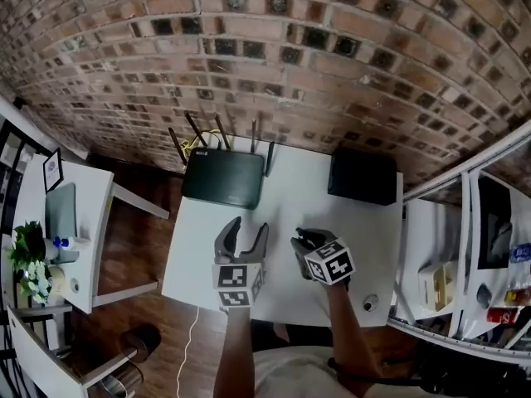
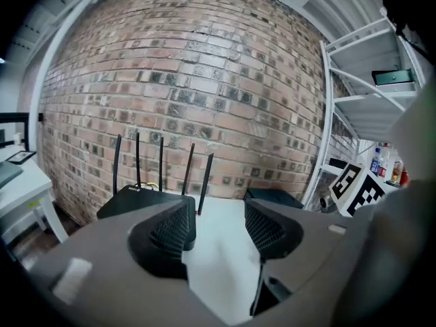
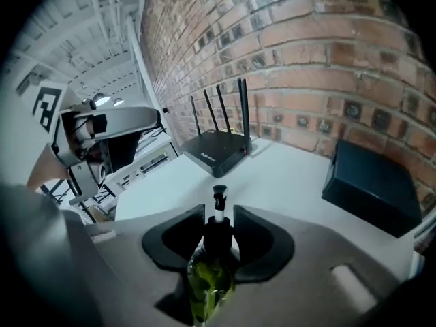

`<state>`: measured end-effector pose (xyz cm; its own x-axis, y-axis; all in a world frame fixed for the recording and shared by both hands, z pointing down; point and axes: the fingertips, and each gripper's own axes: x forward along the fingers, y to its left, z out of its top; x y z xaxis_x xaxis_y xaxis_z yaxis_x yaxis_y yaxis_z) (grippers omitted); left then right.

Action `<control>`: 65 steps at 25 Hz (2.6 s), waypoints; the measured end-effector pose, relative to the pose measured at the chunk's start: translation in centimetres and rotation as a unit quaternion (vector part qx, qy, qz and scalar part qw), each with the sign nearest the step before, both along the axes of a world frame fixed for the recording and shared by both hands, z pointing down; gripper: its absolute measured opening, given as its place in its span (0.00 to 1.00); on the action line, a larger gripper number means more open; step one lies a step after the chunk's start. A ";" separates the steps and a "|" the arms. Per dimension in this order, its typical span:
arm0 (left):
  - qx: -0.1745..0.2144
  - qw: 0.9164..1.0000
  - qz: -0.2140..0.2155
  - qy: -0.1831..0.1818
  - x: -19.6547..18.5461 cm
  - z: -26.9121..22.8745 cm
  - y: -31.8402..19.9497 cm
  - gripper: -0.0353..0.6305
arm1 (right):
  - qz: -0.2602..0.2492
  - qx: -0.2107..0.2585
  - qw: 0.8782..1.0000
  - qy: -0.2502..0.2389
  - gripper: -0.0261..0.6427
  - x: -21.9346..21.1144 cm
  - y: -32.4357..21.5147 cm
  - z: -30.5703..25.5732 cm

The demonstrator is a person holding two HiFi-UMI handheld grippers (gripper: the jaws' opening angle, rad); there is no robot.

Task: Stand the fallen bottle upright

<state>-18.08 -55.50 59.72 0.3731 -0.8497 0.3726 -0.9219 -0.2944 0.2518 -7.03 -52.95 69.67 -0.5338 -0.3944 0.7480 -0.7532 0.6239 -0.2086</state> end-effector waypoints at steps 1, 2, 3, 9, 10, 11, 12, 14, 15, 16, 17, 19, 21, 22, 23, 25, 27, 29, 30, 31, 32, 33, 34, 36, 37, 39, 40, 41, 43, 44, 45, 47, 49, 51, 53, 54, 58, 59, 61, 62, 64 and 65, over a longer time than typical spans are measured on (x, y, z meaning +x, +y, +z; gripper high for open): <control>0.008 1.000 0.004 0.004 0.3 -0.4 0.2 0.47 | 0.003 0.013 1.000 -0.004 0.22 0.4 0.4 -0.4; 0.015 1.000 0.009 0.007 0.7 -0.8 0.4 0.47 | 0.007 0.026 1.000 -0.009 0.22 0.7 0.8 -0.8; 0.022 1.000 0.015 0.008 1.1 -1.1 0.6 0.47 | 0.011 0.039 0.999 -0.013 0.22 1.1 1.1 -1.3; 0.044 0.998 0.049 0.016 4.2 -2.3 2.6 0.45 | 0.016 0.115 0.993 -0.018 0.22 2.7 4.3 -3.3; 0.048 0.997 0.055 0.016 4.7 -2.5 2.9 0.45 | 0.019 0.127 0.992 -0.017 0.22 3.0 4.8 -3.6; 0.050 0.997 0.060 0.016 5.1 -2.6 3.3 0.45 | 0.024 0.137 0.990 -0.015 0.22 3.2 5.2 -3.8; 0.052 0.997 0.064 0.016 5.4 -2.7 3.6 0.45 | 0.031 0.144 0.989 -0.015 0.22 3.5 5.7 -4.0; 0.052 0.996 0.067 0.014 5.9 -2.6 4.6 0.45 | 0.054 0.154 0.986 -0.019 0.22 4.1 6.6 -4.1; 0.052 0.996 0.068 0.013 6.1 -2.6 5.1 0.45 | 0.070 0.156 0.985 -0.025 0.22 4.4 7.0 -4.1; 0.054 0.996 0.069 0.012 6.3 -2.6 5.6 0.45 | 0.086 0.159 0.983 -0.032 0.22 4.7 7.3 -4.1; 0.057 0.996 0.068 0.011 6.4 -2.8 6.1 0.45 | 0.098 0.162 0.981 -0.039 0.22 5.0 7.7 -4.2; 0.065 0.996 0.063 0.006 6.4 -3.2 7.2 0.45 | 0.105 0.170 0.979 -0.047 0.22 5.1 8.5 -4.0; 0.073 0.996 0.056 -0.001 6.3 -3.9 8.3 0.45 | 0.092 0.171 0.980 -0.037 0.22 5.1 9.4 -3.3; 0.078 0.995 0.054 -0.004 6.3 -4.4 8.9 0.45 | 0.086 0.166 0.982 -0.025 0.22 5.2 9.8 -2.8; 0.083 0.995 0.052 -0.007 6.3 -4.9 9.6 0.45 | 0.084 0.163 0.983 -0.011 0.28 5.4 10.1 -2.4; 0.095 0.994 0.043 -0.017 6.1 -6.1 11.0 0.45 | 0.085 0.170 0.982 0.005 0.41 6.2 10.7 -2.4; 0.110 0.993 0.025 -0.026 5.5 -7.4 12.5 0.45 | 0.076 0.181 0.980 -0.002 0.44 6.7 11.6 -3.4; 0.122 0.992 0.002 -0.032 5.4 -8.6 14.8 0.45 | 0.065 0.193 0.979 -0.018 0.44 7.5 13.6 -4.8; 0.127 0.991 -0.010 -0.033 5.8 -9.0 16.3 0.45 | 0.063 0.199 0.978 -0.028 0.44 8.2 14.9 -5.7; 0.133 0.990 -0.022 -0.035 6.4 -9.5 18.0 0.45 | 0.064 0.207 0.975 -0.039 0.44 9.1 16.4 -6.7; 0.140 0.989 -0.034 -0.038 7.3 -9.9 19.9 0.45 | 0.068 0.218 0.972 -0.054 0.44 10.2 17.9 -8.0; 0.148 0.987 -0.043 -0.043 8.4 -10.4 21.9 0.45 | 0.074 0.229 0.968 -0.071 0.44 11.4 19.5 -9.4; 0.156 0.985 -0.050 -0.053 9.7 -10.8 24.0 0.45 | 0.082 0.239 0.963 -0.091 0.44 12.6 21.2 -10.8; 0.172 0.981 -0.058 -0.072 12.0 -12.0 27.6 0.45 | 0.095 0.251 0.955 -0.128 0.44 15.1 24.0 -13.2; 0.181 0.979 -0.063 -0.076 12.9 -12.8 29.2 0.45 | 0.099 0.253 0.952 -0.145 0.44 16.2 25.1 -14.3; 0.193 0.975 -0.075 -0.081 13.9 -14.6 31.8 0.45 | 0.104 0.257 0.946 -0.168 0.44 17.9 26.9 -16.4; 0.196 0.974 -0.080 -0.084 14.2 -15.4 32.8 0.45 | 0.105 0.265 0.943 -0.174 0.44 18.5 27.6 -17.6; 0.199 0.973 -0.085 -0.087 14.3 -16.0 33.5 0.45 | 0.106 0.276 0.939 -0.174 0.44 19.0 28.0 -18.8; 0.206 0.971 -0.089 -0.088 14.8 -17.3 34.7 0.45 | 0.112 0.303 0.934 -0.151 0.44 19.9 28.7 -21.0; 0.210 0.970 -0.091 -0.087 15.0 -17.9 35.3 0.45 | 0.119 0.316 0.932 -0.130 0.46 20.5 29.0 -21.9; 0.215 0.968 -0.094 -0.086 15.3 -18.6 35.8 0.45 | 0.124 0.330 0.929 -0.109 0.50 21.0 29.3 -22.8; 0.222 0.966 -0.096 -0.087 15.7 -19.7 36.4 0.45 | 0.128 0.357 0.921 -0.085 0.57 21.6 29.8 -24.6; 0.222 0.966 -0.093 -0.094 16.0 -20.3 36.8 0.45 | 0.127 0.372 0.915 -0.090 0.58 21.6 30.1 -25.9; 0.216 0.968 -0.082 -0.100 16.4 -20.1 37.2 0.46 | 0.128 0.379 0.911 -0.101 0.58 21.6 30.2 -26.8; 0.219 0.968 -0.068 -0.103 16.6 -20.1 37.6 0.46 | 0.134 0.391 0.904 -0.111 0.58 21.5 30.1 -28.2; 0.224 0.967 -0.064 -0.105 16.6 -20.6 37.9 0.46 | 0.137 0.399 0.899 -0.116 0.58 21.4 30.2 -29.1; 0.240 0.961 -0.083 -0.106 14.1 -22.5 39.1 0.49 | 0.157 0.429 0.881 -0.126 0.58 19.8 31.6 -32.1; 0.245 0.959 -0.097 -0.105 13.1 -22.8 39.4 0.51 | 0.160 0.434 0.878 -0.122 0.60 19.3 32.1 -32.6; 0.253 0.955 -0.123 -0.099 11.4 -23.0 40.0 0.59 | 0.155 0.440 0.877 -0.114 0.63 18.1 32.8 -32.9; 0.253 0.954 -0.131 -0.096 10.8 -22.9 40.2 0.61 | 0.152 0.440 0.878 -0.112 0.64 17.7 33.1 -32.9; 0.250 0.954 -0.140 -0.092 10.0 -22.7 40.6 0.63 | 0.153 0.432 0.882 -0.108 0.64 17.1 33.6 -32.6; 0.249 0.954 -0.144 -0.090 9.7 -22.6 40.8 0.63 | 0.155 0.427 0.884 -0.106 0.64 17.0 33.9 -32.3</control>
